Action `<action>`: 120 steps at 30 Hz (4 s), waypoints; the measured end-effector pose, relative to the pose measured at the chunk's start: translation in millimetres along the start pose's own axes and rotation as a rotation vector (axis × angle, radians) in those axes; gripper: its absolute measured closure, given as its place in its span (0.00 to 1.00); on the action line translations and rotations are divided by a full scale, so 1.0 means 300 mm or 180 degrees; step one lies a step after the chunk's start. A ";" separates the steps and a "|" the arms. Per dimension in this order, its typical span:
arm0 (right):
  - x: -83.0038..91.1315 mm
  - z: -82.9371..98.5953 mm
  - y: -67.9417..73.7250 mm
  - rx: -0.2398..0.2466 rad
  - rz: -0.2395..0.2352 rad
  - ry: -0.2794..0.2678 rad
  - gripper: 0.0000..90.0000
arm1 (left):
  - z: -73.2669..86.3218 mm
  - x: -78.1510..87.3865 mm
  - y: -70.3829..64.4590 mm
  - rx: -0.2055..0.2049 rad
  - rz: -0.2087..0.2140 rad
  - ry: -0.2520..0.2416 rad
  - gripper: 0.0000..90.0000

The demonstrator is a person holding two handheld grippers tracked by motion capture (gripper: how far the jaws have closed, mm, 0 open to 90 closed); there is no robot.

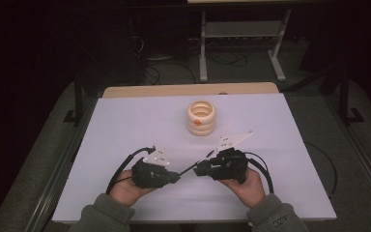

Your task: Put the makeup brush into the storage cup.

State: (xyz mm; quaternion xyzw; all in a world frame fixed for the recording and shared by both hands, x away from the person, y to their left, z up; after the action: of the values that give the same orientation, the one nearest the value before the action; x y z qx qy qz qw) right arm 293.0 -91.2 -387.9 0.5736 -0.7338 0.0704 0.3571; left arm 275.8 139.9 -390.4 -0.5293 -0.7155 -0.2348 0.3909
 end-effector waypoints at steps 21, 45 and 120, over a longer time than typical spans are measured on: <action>0.005 -0.033 0.013 0.0001 -0.0236 0.0053 0.94 | -0.001 -0.055 -0.033 -0.0066 -0.0041 0.0135 0.79; 0.046 -0.070 0.012 0.0074 0.0089 0.0385 0.94 | 0.119 0.024 -0.015 0.0194 -0.0293 -0.0161 0.68; 0.211 -0.249 -0.151 -0.0262 0.0545 0.0385 0.94 | 0.165 0.080 0.040 0.0373 -0.0578 -0.0186 0.44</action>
State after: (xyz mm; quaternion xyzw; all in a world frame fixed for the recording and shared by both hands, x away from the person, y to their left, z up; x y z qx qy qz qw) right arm 361.0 -118.0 -308.6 0.4884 -0.7595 0.1049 0.4167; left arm 268.4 194.7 -400.6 -0.4451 -0.7841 -0.2115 0.3772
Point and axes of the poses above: each handheld gripper's, and its own axes: x roughly backward along the jaws, z roughly out of its underside, y roughly to its left, the point moved 2 cm from there along -x, roughly forward along the jaws, and after that the axes turned 7 degrees about y, right-handed, at the moved point
